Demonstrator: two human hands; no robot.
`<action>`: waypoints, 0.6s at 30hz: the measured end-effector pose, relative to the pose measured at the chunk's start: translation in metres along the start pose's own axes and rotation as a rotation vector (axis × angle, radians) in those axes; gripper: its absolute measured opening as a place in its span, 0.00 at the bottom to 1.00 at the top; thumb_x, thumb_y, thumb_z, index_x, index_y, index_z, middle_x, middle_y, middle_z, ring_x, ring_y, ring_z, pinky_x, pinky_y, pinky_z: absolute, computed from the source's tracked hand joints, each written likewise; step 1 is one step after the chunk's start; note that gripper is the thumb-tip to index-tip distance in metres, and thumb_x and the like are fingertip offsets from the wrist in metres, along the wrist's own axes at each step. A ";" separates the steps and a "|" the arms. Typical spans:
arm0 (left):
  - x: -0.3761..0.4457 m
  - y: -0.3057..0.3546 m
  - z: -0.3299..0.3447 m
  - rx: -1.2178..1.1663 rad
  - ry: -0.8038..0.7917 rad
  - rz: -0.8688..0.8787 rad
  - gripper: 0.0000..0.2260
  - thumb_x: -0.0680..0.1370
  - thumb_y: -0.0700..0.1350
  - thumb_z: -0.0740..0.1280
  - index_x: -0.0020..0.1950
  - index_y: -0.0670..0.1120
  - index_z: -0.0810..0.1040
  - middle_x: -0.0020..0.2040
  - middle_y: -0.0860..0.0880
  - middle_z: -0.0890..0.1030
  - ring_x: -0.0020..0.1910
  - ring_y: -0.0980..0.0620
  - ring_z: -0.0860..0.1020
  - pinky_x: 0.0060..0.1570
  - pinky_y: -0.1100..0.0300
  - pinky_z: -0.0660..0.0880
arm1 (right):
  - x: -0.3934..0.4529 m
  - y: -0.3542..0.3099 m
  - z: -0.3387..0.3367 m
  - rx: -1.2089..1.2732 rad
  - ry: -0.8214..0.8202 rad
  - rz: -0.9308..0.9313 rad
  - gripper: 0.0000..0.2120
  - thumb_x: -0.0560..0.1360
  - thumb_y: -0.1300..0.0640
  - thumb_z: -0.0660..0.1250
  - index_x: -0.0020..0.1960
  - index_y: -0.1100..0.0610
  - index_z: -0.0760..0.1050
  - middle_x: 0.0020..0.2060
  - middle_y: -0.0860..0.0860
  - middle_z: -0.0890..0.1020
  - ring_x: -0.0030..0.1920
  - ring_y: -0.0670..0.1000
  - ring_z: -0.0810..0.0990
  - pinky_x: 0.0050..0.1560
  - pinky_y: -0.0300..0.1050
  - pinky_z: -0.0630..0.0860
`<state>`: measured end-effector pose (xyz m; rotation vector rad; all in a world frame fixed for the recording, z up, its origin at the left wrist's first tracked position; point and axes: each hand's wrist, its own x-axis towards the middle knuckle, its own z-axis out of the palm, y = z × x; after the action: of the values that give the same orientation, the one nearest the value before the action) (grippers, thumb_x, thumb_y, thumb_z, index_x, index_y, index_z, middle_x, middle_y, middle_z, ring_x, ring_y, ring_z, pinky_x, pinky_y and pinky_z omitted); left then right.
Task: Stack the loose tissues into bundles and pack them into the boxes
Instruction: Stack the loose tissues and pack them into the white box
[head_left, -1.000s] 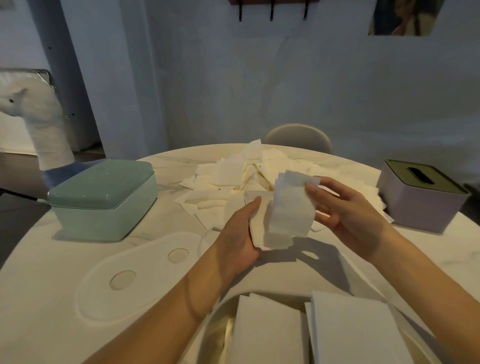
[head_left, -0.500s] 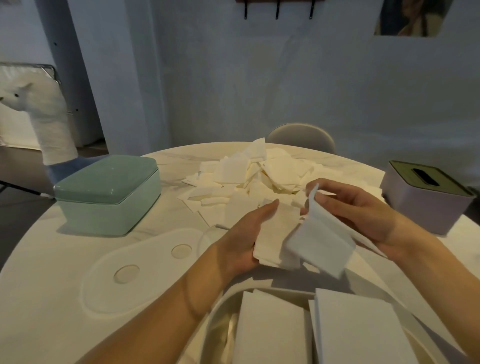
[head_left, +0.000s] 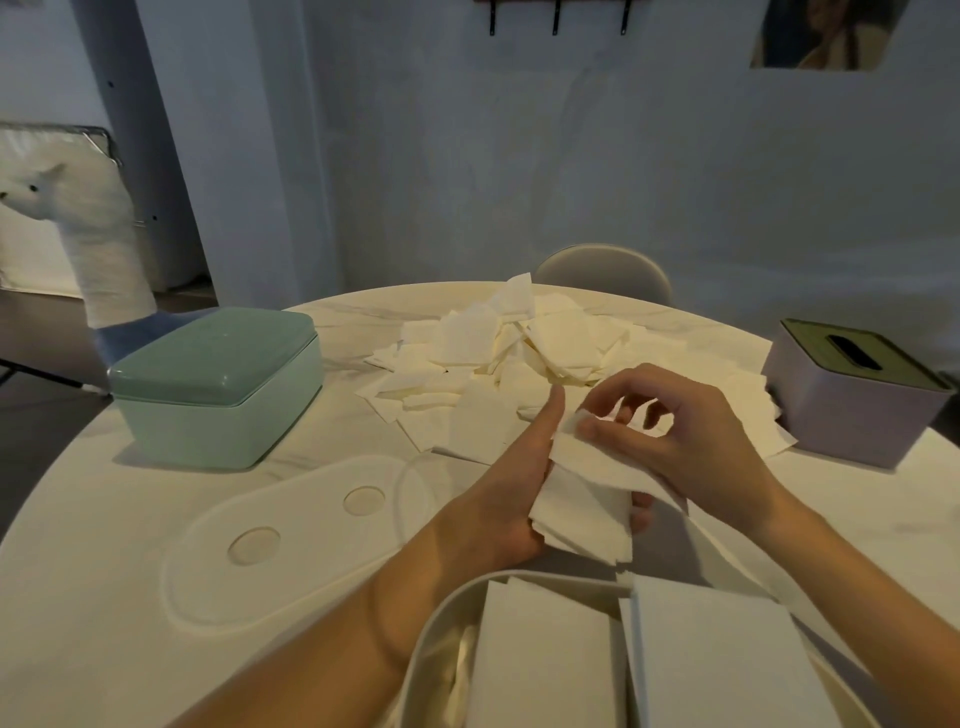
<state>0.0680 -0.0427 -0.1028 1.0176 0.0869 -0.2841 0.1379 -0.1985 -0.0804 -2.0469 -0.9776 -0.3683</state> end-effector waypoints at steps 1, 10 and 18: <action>-0.002 0.001 0.002 0.024 -0.011 0.014 0.22 0.81 0.67 0.57 0.57 0.53 0.79 0.43 0.45 0.87 0.37 0.48 0.87 0.40 0.55 0.84 | 0.000 0.001 0.001 -0.003 0.033 0.001 0.06 0.73 0.46 0.74 0.48 0.46 0.83 0.44 0.38 0.84 0.48 0.44 0.80 0.43 0.32 0.76; 0.005 0.003 -0.015 -0.076 -0.098 0.039 0.19 0.80 0.51 0.68 0.70 0.46 0.75 0.57 0.40 0.81 0.54 0.41 0.82 0.59 0.44 0.79 | 0.010 0.004 -0.018 0.291 0.265 0.299 0.09 0.78 0.54 0.70 0.57 0.54 0.79 0.51 0.49 0.84 0.50 0.51 0.82 0.42 0.36 0.79; 0.016 -0.001 -0.016 -0.164 0.089 0.075 0.18 0.83 0.40 0.64 0.73 0.42 0.73 0.58 0.36 0.80 0.53 0.40 0.81 0.62 0.40 0.78 | 0.003 -0.018 -0.015 0.668 -0.101 0.408 0.17 0.69 0.50 0.73 0.57 0.51 0.82 0.46 0.53 0.86 0.43 0.51 0.83 0.42 0.37 0.80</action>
<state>0.0842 -0.0326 -0.1157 0.8683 0.1499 -0.1605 0.1274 -0.2024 -0.0596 -1.5917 -0.6001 0.2563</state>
